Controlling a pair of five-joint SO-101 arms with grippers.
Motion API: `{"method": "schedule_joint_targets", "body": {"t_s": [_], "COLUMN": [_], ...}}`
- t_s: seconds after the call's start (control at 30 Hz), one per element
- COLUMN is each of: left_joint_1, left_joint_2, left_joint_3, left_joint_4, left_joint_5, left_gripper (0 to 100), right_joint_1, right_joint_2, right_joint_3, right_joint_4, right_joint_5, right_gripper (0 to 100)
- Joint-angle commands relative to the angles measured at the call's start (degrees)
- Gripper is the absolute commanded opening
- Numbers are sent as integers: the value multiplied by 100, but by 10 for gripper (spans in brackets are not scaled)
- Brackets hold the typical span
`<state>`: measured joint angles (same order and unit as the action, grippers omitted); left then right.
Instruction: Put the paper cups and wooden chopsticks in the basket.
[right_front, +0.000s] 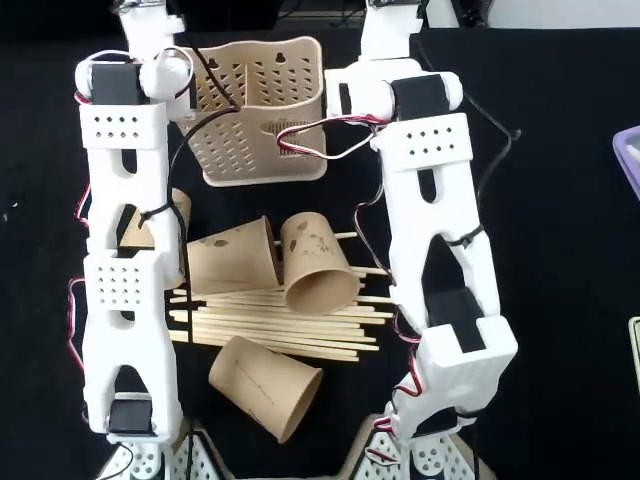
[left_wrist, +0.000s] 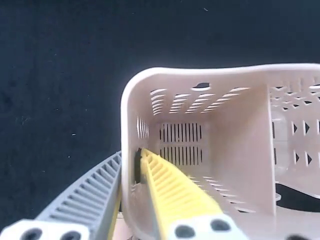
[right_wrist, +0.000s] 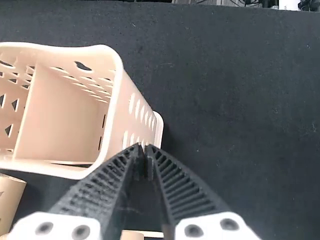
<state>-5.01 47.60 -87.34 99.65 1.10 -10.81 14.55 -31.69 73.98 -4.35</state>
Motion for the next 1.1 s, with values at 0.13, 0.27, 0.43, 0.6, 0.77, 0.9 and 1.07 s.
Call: {"method": "schedule_joint_targets", "body": {"t_s": [0.13,0.27,0.43,0.6,0.77,0.9,1.07], "left_joint_1": [-145,-57,66,75,207,435,514], "left_joint_2": [-308,-299,-334,-352,-299,-299,-299], "left_joint_3": [22,13,4,-4,-330,-365,-338], "left_joint_4": [114,105,62,62,97,105,105], "left_joint_5": [26,-18,-431,-554,-519,-510,-466], "left_gripper": [29,29,29,29,29,29,29], "right_joint_1": [-70,-237,-475,-343,-316,-325,-264], "right_joint_2": [-171,-295,-57,409,532,532,532], "right_joint_3": [-453,-1130,-1429,-1429,-1376,-1314,-1068], "right_joint_4": [352,712,712,571,431,404,360], "right_joint_5": [26,26,220,229,246,246,264], "right_gripper": [16,120,168,156,156,155,126]}}
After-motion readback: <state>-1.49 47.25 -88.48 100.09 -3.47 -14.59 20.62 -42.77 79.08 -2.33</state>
